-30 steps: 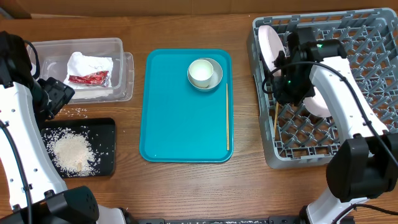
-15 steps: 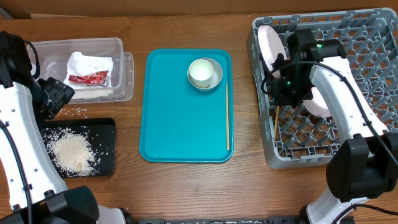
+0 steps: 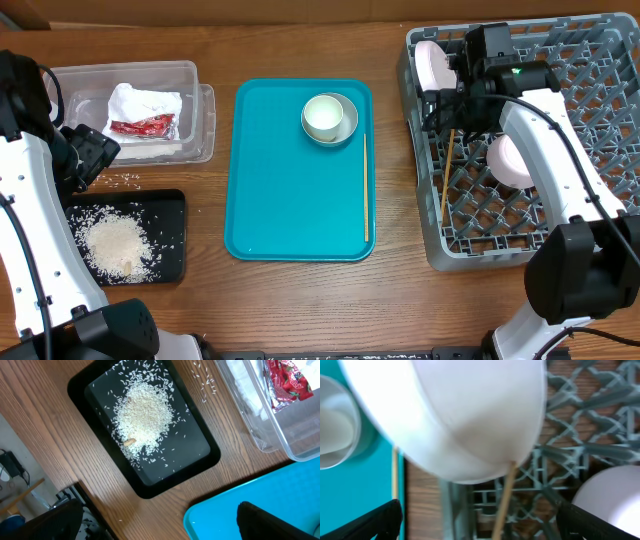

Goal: Sort waste into correct bins and load items into the dishwasher

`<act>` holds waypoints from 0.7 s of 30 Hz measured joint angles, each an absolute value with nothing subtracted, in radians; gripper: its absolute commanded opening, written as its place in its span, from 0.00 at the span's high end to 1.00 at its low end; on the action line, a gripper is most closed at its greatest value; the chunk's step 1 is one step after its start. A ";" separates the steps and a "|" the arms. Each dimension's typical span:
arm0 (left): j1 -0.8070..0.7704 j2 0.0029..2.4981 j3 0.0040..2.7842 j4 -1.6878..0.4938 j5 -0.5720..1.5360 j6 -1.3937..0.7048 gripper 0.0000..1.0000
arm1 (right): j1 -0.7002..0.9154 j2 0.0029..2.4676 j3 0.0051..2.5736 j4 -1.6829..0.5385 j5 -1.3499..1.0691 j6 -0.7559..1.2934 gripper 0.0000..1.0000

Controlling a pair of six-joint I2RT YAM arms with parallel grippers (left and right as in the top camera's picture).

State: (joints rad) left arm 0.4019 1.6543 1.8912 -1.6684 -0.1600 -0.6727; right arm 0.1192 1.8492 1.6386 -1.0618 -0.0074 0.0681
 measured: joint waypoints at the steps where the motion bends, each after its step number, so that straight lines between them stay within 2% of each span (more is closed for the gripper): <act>1: 0.402 1.654 1.891 -1.668 -0.160 -0.672 0.00 | 0.119 1.851 1.638 -1.062 0.009 0.071 0.14; 4: 0.402 1.654 1.891 -1.668 -0.160 -0.673 0.00 | 0.119 1.855 1.637 -1.065 0.038 0.078 0.35; 6: 0.402 1.654 1.891 -1.668 -0.160 -0.673 0.00 | 0.118 1.856 1.632 -1.062 0.049 0.078 0.43; 15: 0.402 1.654 1.891 -1.668 -0.160 -0.673 0.00 | 0.118 1.858 1.510 -0.963 0.060 0.090 0.49; 21: 0.402 1.654 1.891 -1.668 -0.160 -0.672 0.00 | 0.118 1.861 1.473 -0.938 0.060 0.098 0.66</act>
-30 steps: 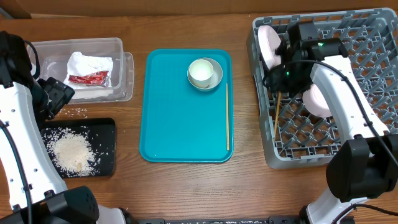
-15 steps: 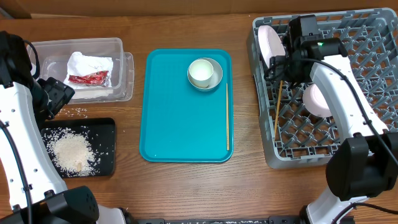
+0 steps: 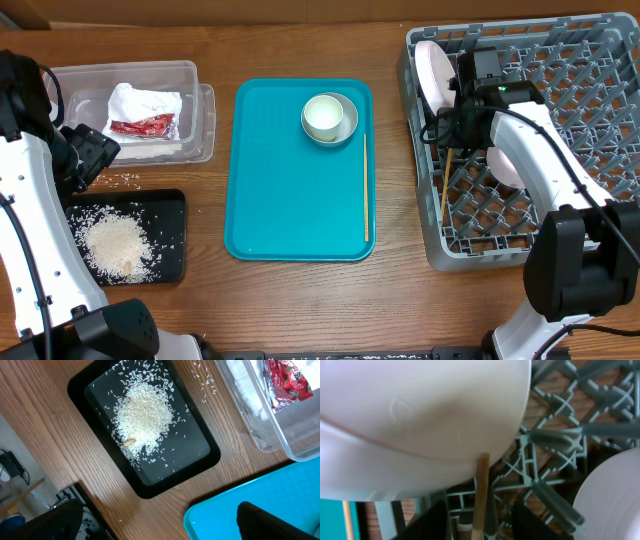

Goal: Sort waste into correct bins and load items into the dishwasher

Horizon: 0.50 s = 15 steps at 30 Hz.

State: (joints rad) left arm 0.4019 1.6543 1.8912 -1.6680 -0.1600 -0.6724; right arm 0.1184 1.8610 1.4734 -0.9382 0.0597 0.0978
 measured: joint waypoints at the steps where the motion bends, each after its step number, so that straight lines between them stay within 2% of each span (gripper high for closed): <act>1: 0.402 1.654 1.891 -1.669 -0.160 -0.673 0.00 | 0.118 1.861 1.473 -0.935 0.060 0.099 0.68; 4: 0.402 1.654 1.891 -1.668 -0.160 -0.673 0.00 | 0.118 1.861 1.473 -0.929 0.060 0.104 0.76; 15: 0.402 1.654 1.891 -1.668 -0.160 -0.673 0.00 | 0.118 1.861 1.473 -0.918 0.060 0.104 0.94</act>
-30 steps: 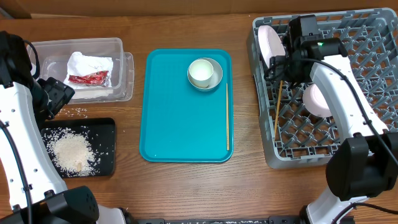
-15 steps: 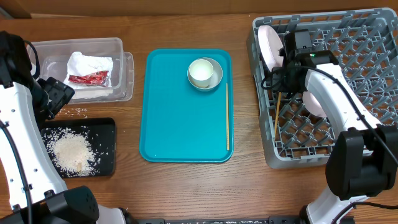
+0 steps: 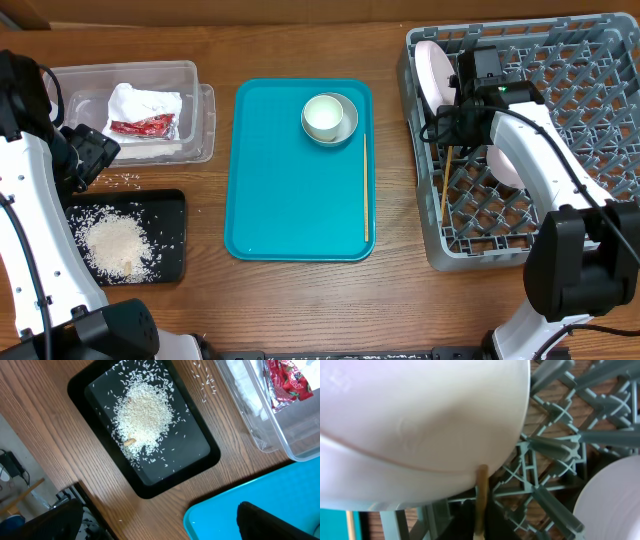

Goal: Sort waste into correct bins and load items into the dishwasher

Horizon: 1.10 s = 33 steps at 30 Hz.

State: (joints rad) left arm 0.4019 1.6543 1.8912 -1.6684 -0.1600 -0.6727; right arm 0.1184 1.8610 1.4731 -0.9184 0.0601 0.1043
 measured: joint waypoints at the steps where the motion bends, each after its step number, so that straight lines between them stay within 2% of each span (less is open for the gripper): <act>1: 0.402 1.654 1.891 -1.668 -0.160 -0.673 0.00 | 0.118 1.861 1.473 -0.919 0.060 0.107 0.95; 22: 0.402 1.654 1.891 -1.668 -0.160 -0.673 0.00 | 0.118 1.861 1.641 -1.202 0.056 0.103 0.96; 33: 0.402 1.654 1.891 -1.668 -0.160 -0.672 0.00 | 0.118 1.861 1.657 -1.251 -0.049 -0.041 0.96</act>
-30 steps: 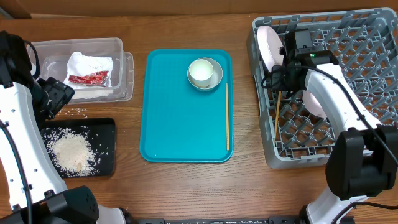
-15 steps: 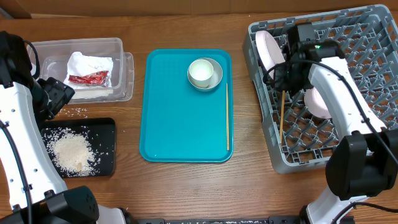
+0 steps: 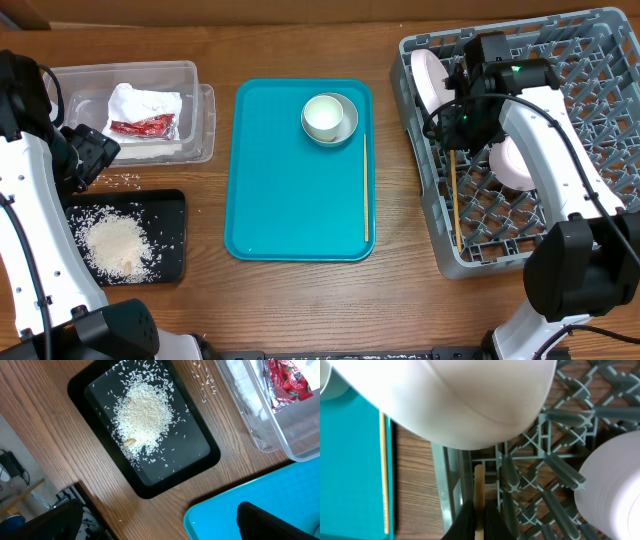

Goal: Sort waste into correct bins and load items into the dishwasher

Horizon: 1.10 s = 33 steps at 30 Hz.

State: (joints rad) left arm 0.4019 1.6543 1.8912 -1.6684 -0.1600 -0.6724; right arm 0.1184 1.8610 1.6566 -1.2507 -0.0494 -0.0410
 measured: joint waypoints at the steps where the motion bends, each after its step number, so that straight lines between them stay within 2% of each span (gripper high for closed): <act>1: 0.402 1.654 1.891 -1.668 -0.160 -0.673 0.00 | 0.118 1.861 1.657 -1.252 -0.056 -0.058 0.96; 14: 0.402 1.654 1.891 -1.668 -0.160 -0.673 0.00 | 0.118 1.861 1.657 -1.292 -0.145 -0.216 0.93; 16: 0.402 1.654 1.891 -1.668 -0.160 -0.673 0.00 | 0.118 1.861 1.657 -1.284 -0.150 -0.222 0.84; 19: 0.402 1.654 1.891 -1.668 -0.160 -0.673 0.00 | 0.118 1.861 1.657 -1.272 -0.154 -0.228 0.61; 21: 0.402 1.654 1.891 -1.668 -0.160 -0.673 0.00 | 0.118 1.861 1.657 -1.266 -0.154 -0.234 0.56; 30: 0.402 1.654 1.891 -1.669 -0.160 -0.673 0.00 | 0.118 1.861 1.657 -1.232 -0.181 -0.216 0.47; 31: 0.402 1.654 1.891 -1.668 -0.160 -0.673 0.00 | 0.118 1.861 1.657 -1.221 -0.194 -0.214 0.47; 33: 0.402 1.654 1.891 -1.668 -0.160 -0.673 0.00 | 0.118 1.861 1.657 -1.190 -0.214 -0.206 0.55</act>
State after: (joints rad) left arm 0.4019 1.6543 1.8912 -1.6684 -0.1600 -0.6727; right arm 0.1184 1.8610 1.6566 -1.1904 -0.2142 -0.2062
